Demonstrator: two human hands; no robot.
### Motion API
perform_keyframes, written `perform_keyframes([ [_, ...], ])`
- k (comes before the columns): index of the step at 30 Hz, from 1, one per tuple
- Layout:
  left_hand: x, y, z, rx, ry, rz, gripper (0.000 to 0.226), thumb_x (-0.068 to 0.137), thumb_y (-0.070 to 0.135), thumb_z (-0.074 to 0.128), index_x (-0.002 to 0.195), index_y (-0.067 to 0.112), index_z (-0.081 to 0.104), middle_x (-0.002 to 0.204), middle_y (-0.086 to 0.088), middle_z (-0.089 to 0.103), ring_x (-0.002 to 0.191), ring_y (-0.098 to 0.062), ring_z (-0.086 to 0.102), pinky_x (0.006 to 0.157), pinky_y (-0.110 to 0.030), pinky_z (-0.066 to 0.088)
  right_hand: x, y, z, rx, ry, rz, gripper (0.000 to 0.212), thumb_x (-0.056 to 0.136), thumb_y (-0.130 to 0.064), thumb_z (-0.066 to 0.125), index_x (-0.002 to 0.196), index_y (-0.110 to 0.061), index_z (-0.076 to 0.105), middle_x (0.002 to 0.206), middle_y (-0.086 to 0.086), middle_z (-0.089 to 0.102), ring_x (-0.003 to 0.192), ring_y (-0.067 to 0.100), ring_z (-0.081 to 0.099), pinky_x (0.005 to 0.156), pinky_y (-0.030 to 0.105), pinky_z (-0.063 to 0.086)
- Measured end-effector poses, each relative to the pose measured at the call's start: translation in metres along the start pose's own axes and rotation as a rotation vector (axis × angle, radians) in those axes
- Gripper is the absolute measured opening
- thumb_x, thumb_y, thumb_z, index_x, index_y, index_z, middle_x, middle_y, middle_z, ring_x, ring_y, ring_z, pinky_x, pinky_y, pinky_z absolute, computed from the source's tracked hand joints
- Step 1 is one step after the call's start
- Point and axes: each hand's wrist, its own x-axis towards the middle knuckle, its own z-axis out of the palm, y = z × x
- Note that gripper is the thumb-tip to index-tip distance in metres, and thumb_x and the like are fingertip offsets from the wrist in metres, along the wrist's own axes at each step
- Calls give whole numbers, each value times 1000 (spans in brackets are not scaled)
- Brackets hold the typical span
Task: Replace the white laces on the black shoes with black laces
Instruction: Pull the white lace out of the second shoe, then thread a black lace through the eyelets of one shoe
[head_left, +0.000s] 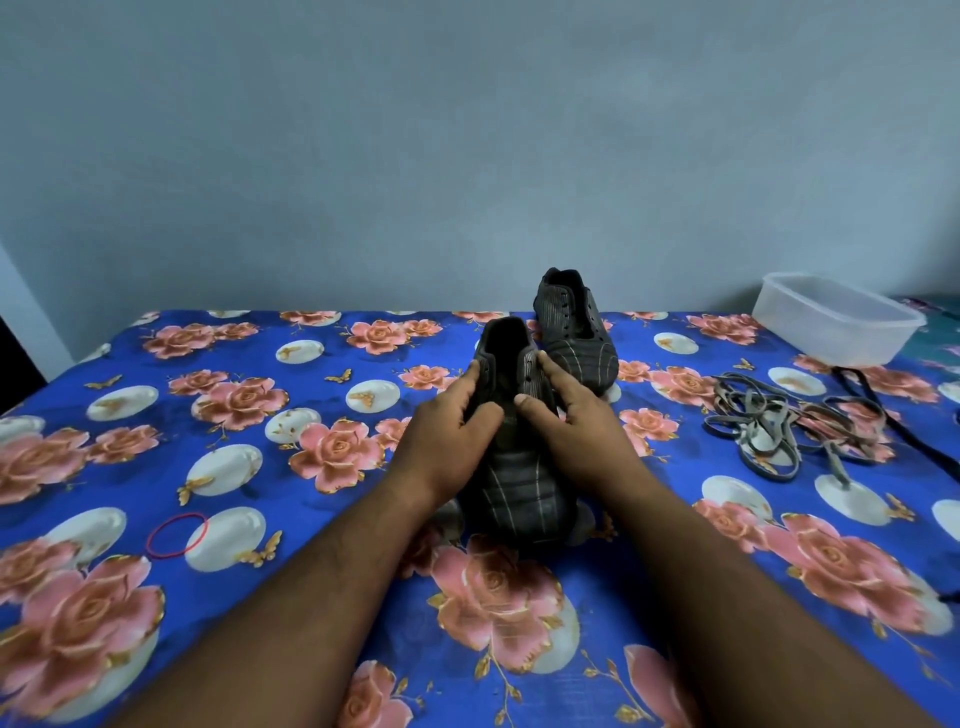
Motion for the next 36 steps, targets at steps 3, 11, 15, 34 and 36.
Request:
perform_keyframes([
  [3, -6, 6, 5, 56, 18, 11, 78, 83, 48, 43, 157, 25, 33, 155, 4, 46, 139, -7, 45, 112, -23, 37, 0, -1, 3, 53, 14, 33, 78, 85, -52, 73, 152, -29, 43, 145, -9, 57, 130, 3, 52, 111, 29, 42],
  [11, -13, 16, 5, 72, -44, -70, 57, 106, 20, 40, 160, 20, 23, 167, 1, 22, 153, -9, 19, 112, -11, 12, -6, -22, -6, -68, -28, 56, 56, 99, -26, 48, 154, -24, 40, 147, 9, 55, 132, 24, 52, 106, 35, 43],
  [15, -21, 27, 6, 57, -132, -149, 64, 106, 34, 37, 163, 25, 8, 170, 5, 2, 155, -9, 4, 126, -31, 9, -23, -33, -16, -79, -97, 72, 59, 104, -42, 49, 158, -25, 31, 153, 6, 49, 138, 23, 47, 104, 31, 39],
  [34, -169, 73, 97, 513, -45, 237, 70, 72, 59, 36, 136, 39, 55, 152, 12, 40, 144, -11, 30, 108, -35, 23, -182, 46, -150, -786, -32, 67, 39, 96, -27, 55, 134, -32, 60, 135, -5, 59, 124, 23, 54, 95, 37, 47],
  [36, -168, 79, 106, 470, -111, 209, 63, 75, 54, 43, 134, 38, 57, 147, 13, 43, 141, -11, 33, 106, -35, 25, -185, 62, -177, -967, 12, 138, 43, 97, -26, 53, 139, -31, 54, 138, -1, 57, 128, 26, 52, 96, 40, 47],
])
